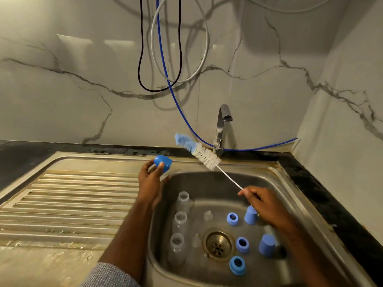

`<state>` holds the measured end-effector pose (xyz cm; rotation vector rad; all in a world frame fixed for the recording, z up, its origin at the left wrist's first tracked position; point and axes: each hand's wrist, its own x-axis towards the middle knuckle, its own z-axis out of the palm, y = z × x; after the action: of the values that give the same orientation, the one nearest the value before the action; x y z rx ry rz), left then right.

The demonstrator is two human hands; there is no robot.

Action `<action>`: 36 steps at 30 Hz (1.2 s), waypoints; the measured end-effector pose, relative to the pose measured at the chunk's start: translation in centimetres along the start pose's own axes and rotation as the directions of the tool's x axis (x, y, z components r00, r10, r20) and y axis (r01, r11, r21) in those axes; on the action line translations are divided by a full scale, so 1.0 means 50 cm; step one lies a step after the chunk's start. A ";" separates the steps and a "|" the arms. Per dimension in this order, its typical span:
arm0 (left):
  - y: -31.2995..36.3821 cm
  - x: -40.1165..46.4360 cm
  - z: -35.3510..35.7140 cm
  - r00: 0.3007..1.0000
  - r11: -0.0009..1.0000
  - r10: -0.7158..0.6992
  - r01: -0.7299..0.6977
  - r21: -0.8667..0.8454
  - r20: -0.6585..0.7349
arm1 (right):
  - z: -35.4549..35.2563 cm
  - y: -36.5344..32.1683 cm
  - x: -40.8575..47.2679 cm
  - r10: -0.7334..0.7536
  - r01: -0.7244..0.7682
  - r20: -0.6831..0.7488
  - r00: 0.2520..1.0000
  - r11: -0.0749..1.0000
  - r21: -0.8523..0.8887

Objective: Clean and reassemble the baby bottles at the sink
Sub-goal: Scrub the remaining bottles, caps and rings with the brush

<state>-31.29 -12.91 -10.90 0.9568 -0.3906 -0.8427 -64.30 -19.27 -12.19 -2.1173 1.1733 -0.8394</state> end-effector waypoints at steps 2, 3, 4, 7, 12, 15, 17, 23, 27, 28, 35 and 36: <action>-0.010 -0.013 0.017 0.988 0.991 -0.091 0.102 -0.084 0.123 | 0.005 -0.011 -0.004 -0.010 0.011 0.053 0.999 1.000 -0.029; -0.016 -0.022 0.028 0.977 0.987 -0.119 0.136 -0.085 0.175 | 0.007 -0.016 -0.005 -0.012 0.016 0.078 0.997 0.998 -0.054; -0.022 -0.033 0.040 0.964 0.983 -0.147 0.167 -0.072 0.221 | 0.010 -0.019 -0.005 -0.017 0.023 0.088 0.996 0.997 -0.070; -0.045 -0.063 0.069 0.927 0.979 -0.196 0.202 0.014 0.319 | 0.018 -0.025 -0.001 -0.041 0.045 0.042 0.998 0.996 -0.081; -0.047 -0.060 0.078 0.965 0.957 -0.190 0.223 -0.185 0.180 | 0.008 -0.017 0.004 -0.046 0.047 0.013 0.999 0.994 -0.094; -0.031 -0.036 0.052 0.980 0.960 -0.181 0.195 -0.200 0.087 | -0.003 -0.008 0.004 -0.029 0.034 0.044 0.999 0.993 -0.115; -0.035 -0.048 0.053 0.972 0.979 -0.178 0.191 -0.076 0.154 | 0.010 -0.017 0.004 -0.052 0.057 0.041 0.998 0.990 -0.128; -0.066 -0.082 0.092 0.956 0.977 -0.191 0.207 -0.051 0.221 | 0.021 -0.025 0.011 -0.077 0.081 0.039 0.996 0.992 -0.100; -0.050 -0.053 0.064 0.981 0.977 -0.175 0.184 -0.113 0.079 | -0.007 0.001 0.006 -0.053 0.062 0.085 0.995 0.991 -0.115; -0.050 -0.053 0.061 0.982 0.983 -0.165 0.171 -0.073 0.087 | 0.000 -0.003 0.006 -0.051 0.061 0.075 0.996 0.990 -0.129; -0.066 -0.074 0.085 0.976 0.993 -0.119 0.112 0.049 0.184 | 0.021 -0.029 0.012 -0.099 0.101 0.020 0.995 0.979 -0.180; -0.060 -0.068 0.080 0.982 0.993 -0.121 0.121 0.006 0.145 | 0.007 -0.020 0.011 -0.073 0.079 0.040 0.997 0.982 -0.169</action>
<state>-37.31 -13.40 -11.06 0.9264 -0.4602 -1.0271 -63.31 -19.22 -11.54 -2.3186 1.1912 -0.7571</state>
